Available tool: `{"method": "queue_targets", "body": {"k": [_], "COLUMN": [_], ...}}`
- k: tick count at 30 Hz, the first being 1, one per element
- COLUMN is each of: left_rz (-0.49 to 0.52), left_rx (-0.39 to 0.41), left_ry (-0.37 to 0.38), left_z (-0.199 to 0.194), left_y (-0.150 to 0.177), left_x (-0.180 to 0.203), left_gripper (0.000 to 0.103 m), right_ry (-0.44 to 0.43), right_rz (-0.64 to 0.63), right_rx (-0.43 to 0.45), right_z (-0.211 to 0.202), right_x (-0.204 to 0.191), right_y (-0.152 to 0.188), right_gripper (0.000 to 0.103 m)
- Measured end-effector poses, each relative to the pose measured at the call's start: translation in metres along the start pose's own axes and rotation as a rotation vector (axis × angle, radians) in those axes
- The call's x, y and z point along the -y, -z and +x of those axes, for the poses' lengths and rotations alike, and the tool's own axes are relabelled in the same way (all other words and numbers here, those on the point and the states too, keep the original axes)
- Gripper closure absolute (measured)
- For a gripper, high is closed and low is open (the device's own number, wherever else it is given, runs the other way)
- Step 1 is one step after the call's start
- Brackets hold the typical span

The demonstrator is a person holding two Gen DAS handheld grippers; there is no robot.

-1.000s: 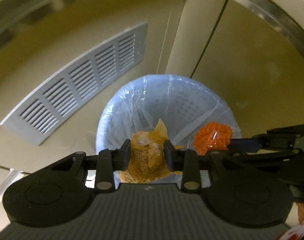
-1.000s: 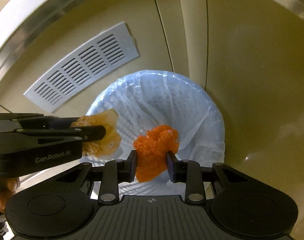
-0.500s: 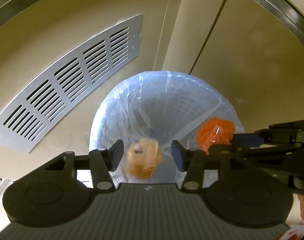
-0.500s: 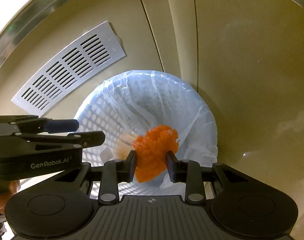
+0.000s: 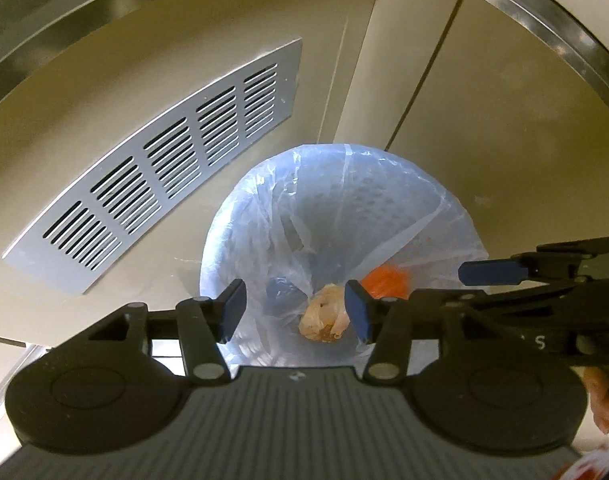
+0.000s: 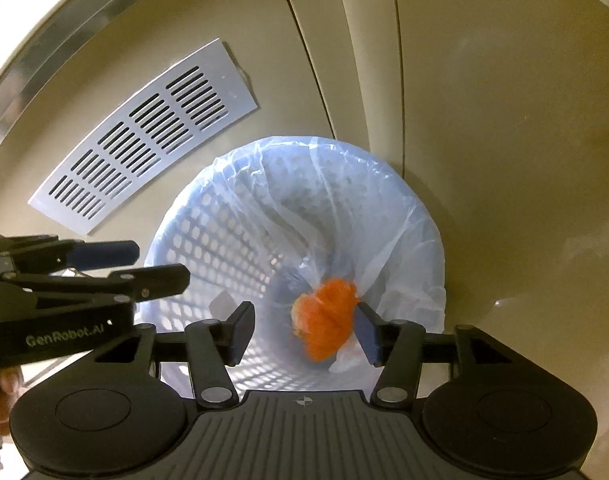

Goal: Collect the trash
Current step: 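Carry the wrapper and scrubber over the bin and open both grippers, then move both tools back up to the litter on the counter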

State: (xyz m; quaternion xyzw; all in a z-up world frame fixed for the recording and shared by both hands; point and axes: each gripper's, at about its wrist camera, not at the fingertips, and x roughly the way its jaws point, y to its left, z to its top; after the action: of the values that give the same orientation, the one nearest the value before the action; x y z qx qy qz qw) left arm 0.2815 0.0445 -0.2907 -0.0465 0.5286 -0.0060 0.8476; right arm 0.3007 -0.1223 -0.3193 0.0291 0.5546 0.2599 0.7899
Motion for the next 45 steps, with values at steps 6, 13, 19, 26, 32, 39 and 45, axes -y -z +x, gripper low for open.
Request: {"method": "queue_targets", "body": {"k": [6,13,19,26,32,39,45], "left_rz": [-0.001,0.005,0.009,0.054,0.062,0.116,0.164], "left_rx": [0.004,0.011,0.027,0.057,0.11,0.216,0.307], "left_ry": [0.0,0.007,0.025,0.065,0.094,0.137,0.18], "left_z": [-0.005,-0.014,-0.034,-0.078,-0.122,-0.168,-0.195], "left_y": [0.001,0.001,0.0,-0.003,-0.013,-0.035,-0.057], "left_x": [-0.001,-0.002,-0.001,0.007,0.005,0.008,0.014], "left_gripper": [0.05,0.05,0.05,0.05,0.05,0.05,0.05], "right_ry": [0.006,0.016,0.017,0.018,-0.004,0.001,0.029], "right_rz": [-0.005,-0.002,0.009,0.017,0.05,0.047,0.07], "right_rx": [-0.003,0.002,0.017,0.068,0.137,0.279,0.394], "right_z": [-0.006,-0.013,-0.031,-0.074,-0.12,-0.18,-0.217], "right_x": [-0.002,-0.005,-0.011,-0.025,-0.035,-0.05,-0.055], "right_y": [0.004,0.007,0.008,0.009,0.005,-0.008,-0.016], "right_gripper": [0.046,0.045,0.045,0.045,0.045,0.045,0.045]}}
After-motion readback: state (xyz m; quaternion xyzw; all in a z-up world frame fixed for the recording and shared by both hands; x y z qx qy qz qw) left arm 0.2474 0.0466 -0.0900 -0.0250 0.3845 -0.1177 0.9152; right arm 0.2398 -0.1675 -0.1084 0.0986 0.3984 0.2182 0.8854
